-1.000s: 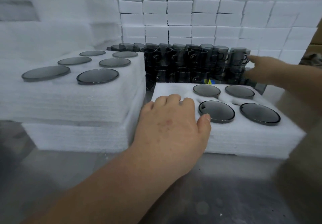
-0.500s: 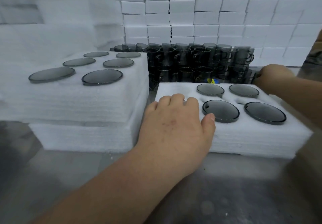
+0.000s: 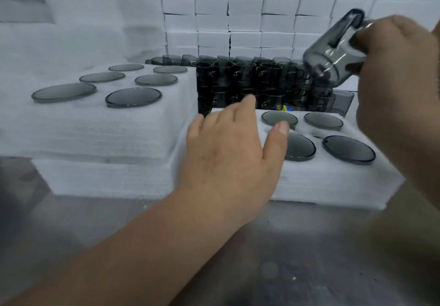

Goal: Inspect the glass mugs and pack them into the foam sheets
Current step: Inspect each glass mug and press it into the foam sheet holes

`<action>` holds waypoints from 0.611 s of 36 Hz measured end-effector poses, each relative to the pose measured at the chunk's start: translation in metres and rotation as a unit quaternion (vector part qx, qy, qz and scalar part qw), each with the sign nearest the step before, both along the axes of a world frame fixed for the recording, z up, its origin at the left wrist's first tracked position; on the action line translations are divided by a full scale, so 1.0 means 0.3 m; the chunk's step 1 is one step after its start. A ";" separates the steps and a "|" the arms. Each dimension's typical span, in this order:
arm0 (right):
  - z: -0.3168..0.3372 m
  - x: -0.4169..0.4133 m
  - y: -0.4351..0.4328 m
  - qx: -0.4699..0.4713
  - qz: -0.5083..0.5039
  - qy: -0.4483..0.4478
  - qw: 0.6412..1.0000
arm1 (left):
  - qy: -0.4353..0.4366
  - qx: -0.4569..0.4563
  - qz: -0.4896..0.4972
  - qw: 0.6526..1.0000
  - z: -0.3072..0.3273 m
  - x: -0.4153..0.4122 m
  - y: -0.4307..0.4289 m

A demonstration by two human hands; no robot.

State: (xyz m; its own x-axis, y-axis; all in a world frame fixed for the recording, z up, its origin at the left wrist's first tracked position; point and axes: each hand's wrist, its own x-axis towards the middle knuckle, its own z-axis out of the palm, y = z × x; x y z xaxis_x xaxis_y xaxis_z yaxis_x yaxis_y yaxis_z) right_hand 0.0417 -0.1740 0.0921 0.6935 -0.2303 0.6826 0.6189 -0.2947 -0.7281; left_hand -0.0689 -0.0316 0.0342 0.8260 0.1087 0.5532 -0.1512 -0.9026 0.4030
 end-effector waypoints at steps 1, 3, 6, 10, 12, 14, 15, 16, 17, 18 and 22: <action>-0.009 -0.042 0.023 0.001 0.034 0.003 0.999 | -0.021 -0.026 -0.009 0.999 0.005 -0.004 -0.001; -0.028 -0.111 0.067 0.007 0.113 0.023 0.993 | -0.040 -0.072 -0.024 0.996 0.009 -0.007 0.001; -0.049 -0.161 0.105 0.002 0.185 0.050 0.981 | -0.037 -0.130 -0.048 0.990 0.007 -0.004 0.003; -0.076 -0.175 0.110 -0.023 0.219 0.051 0.974 | -0.036 -0.149 -0.073 0.985 0.013 0.000 0.003; -0.082 -0.176 0.108 -0.038 0.227 0.036 0.973 | -0.025 -0.140 -0.073 0.987 0.015 0.001 0.002; -0.084 -0.175 0.106 -0.053 0.240 0.023 0.969 | -0.014 -0.137 -0.063 0.988 0.016 -0.001 -0.001; -0.084 -0.176 0.106 -0.060 0.247 0.019 0.967 | -0.013 -0.142 -0.061 0.988 0.016 -0.002 -0.002; -0.083 -0.179 0.107 -0.063 0.253 0.017 0.965 | -0.014 -0.149 -0.062 0.987 0.017 -0.004 -0.002; -0.082 -0.179 0.107 -0.064 0.259 0.016 0.964 | -0.012 -0.159 -0.065 0.985 0.017 -0.004 -0.002; -0.082 -0.182 0.107 -0.063 0.264 0.018 0.962 | -0.007 -0.169 -0.070 0.983 0.018 -0.004 -0.002; -0.084 -0.183 0.101 -0.088 0.260 0.015 0.962 | -0.008 -0.198 -0.087 0.976 0.016 0.001 -0.001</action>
